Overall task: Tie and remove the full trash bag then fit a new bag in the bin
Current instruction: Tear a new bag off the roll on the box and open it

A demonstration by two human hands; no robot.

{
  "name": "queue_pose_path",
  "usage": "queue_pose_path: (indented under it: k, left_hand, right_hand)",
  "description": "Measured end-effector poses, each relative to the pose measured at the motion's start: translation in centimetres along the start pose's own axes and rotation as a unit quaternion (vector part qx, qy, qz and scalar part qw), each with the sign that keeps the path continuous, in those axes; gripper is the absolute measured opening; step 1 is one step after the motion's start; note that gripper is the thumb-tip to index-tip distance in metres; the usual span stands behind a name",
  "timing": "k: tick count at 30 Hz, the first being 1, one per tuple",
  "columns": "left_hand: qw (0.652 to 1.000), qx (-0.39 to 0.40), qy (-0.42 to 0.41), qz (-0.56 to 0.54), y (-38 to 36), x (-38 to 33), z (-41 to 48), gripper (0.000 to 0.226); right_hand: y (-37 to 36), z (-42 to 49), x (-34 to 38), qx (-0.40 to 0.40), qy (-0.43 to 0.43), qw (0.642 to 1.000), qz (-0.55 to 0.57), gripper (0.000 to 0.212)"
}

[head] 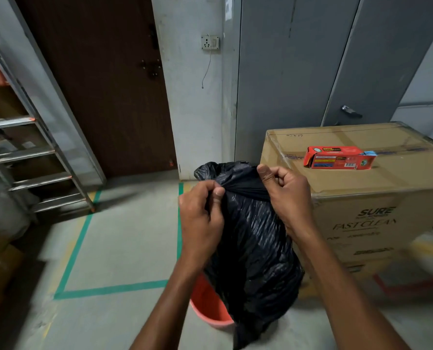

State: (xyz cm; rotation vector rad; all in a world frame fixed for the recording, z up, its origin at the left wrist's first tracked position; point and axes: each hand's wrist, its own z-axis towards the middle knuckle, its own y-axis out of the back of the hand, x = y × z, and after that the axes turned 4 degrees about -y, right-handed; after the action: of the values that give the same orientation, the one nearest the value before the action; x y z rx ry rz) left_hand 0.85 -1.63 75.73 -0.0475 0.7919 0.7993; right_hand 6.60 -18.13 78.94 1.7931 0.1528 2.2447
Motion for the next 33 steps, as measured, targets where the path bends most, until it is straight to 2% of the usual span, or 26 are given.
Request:
queue_pose_path:
  k: [3, 5, 7, 8, 10, 12, 14, 18, 21, 24, 27, 30, 33]
  left_hand:
    - [0.996, -0.006, 0.061, -0.058, -0.2, -0.4, 1.1, 0.015]
    - [0.992, -0.013, 0.090, -0.083, -0.3, -0.5, 1.5, 0.019]
    - [0.988, -0.019, 0.106, -0.108, -0.3, -0.7, 1.8, 0.021]
    - [0.987, -0.021, 0.109, -0.115, -0.2, -0.8, 2.0, 0.021]
    - [0.987, -0.016, 0.105, -0.120, -0.2, -1.0, 2.2, 0.020]
    - [0.988, -0.011, 0.097, -0.117, 0.0, -0.9, 2.5, 0.021]
    - [0.991, -0.009, 0.087, -0.102, 0.5, -0.6, 2.8, 0.022]
    - [0.998, 0.007, 0.041, -0.052, 1.8, 0.4, 3.8, 0.026]
    - [1.000, 0.014, 0.007, -0.015, 2.7, 0.7, 4.5, 0.030]
    - [0.995, -0.033, -0.020, 0.090, 3.3, 0.4, 4.1, 0.022]
    - [0.990, -0.087, -0.056, 0.101, 3.4, -1.0, 1.7, 0.026]
    - [0.986, -0.026, -0.096, 0.133, 2.7, -2.3, -1.7, 0.036]
    - [0.978, 0.043, -0.067, 0.193, 1.6, -2.5, -4.1, 0.044]
  right_hand:
    - [0.7, -0.5, -0.5, -0.051, 0.049, 0.995, -0.070, 0.035]
    - [0.8, -2.0, -0.7, -0.088, 0.141, 0.980, -0.110, 0.047]
    - [0.5, -3.8, -1.1, -0.059, 0.235, 0.957, -0.162, 0.061]
    - [0.1, -4.6, -1.2, -0.028, 0.256, 0.948, -0.186, 0.063]
    - [-0.7, -5.4, -1.4, 0.011, 0.246, 0.949, -0.197, 0.049]
    - [-1.1, -5.4, -1.2, -0.003, 0.249, 0.952, -0.177, 0.023]
    - [-0.8, -5.0, -0.9, -0.012, 0.251, 0.957, -0.147, 0.013]
    - [0.6, -4.8, -0.3, 0.009, 0.222, 0.970, -0.098, 0.023]
    - [1.1, -4.9, 0.3, 0.037, 0.193, 0.979, -0.050, 0.020]
    - [0.8, -4.7, 0.6, 0.039, 0.141, 0.989, 0.030, 0.020]
    - [0.0, -4.3, 0.5, 0.027, 0.111, 0.992, 0.048, 0.028]
    - [-0.7, -3.7, 0.5, 0.016, 0.089, 0.993, 0.072, 0.029]
    - [-1.0, -3.2, 0.4, 0.020, 0.071, 0.993, 0.096, 0.029]
